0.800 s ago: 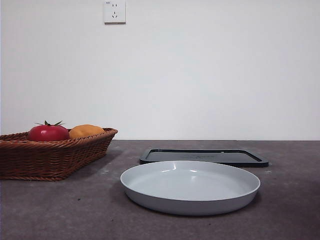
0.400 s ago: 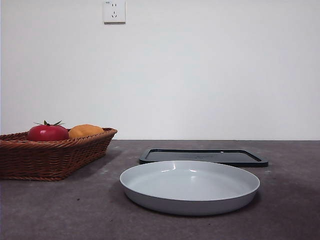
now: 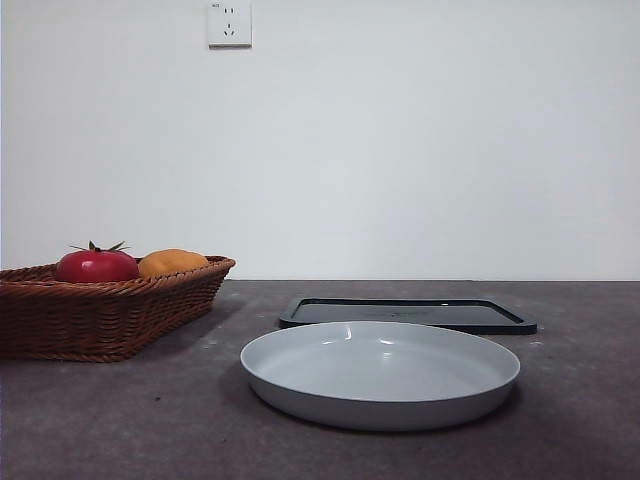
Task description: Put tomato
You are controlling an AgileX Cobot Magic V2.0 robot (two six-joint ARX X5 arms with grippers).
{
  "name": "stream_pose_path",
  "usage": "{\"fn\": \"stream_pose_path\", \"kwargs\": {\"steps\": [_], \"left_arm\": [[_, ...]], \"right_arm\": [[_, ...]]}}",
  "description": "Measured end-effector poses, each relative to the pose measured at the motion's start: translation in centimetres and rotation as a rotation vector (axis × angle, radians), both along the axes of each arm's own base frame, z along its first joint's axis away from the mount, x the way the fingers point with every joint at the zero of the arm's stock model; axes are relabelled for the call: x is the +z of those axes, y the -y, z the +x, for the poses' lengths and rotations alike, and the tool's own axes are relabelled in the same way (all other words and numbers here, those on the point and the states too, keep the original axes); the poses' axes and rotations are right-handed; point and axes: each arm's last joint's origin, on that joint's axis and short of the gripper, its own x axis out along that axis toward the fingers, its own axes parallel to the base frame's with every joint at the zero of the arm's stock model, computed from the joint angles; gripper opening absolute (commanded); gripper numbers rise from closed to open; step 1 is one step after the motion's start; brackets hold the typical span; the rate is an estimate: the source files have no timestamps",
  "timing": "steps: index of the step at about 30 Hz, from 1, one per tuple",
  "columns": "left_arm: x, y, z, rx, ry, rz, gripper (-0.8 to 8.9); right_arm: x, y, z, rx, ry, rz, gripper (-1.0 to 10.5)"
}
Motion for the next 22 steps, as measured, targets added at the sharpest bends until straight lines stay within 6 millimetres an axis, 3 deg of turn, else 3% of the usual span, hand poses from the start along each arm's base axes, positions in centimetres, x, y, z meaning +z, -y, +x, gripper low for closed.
{"fn": "stream_pose_path", "kwargs": {"steps": [10, 16, 22], "left_arm": [[5.3, 1.4, 4.6, -0.227, -0.157, 0.011, 0.16], [6.3, 2.9, 7.9, -0.349, -0.266, 0.055, 0.15], [6.9, 4.3, 9.7, -0.422, -0.322, 0.106, 0.16]], "right_arm": [[4.7, -1.3, 3.7, 0.248, -0.107, -0.014, 0.1], [6.8, -3.0, 6.4, 0.418, -0.141, -0.068, 0.1], [7.2, -5.0, 8.2, 0.536, -0.173, -0.115, 0.1]]}}
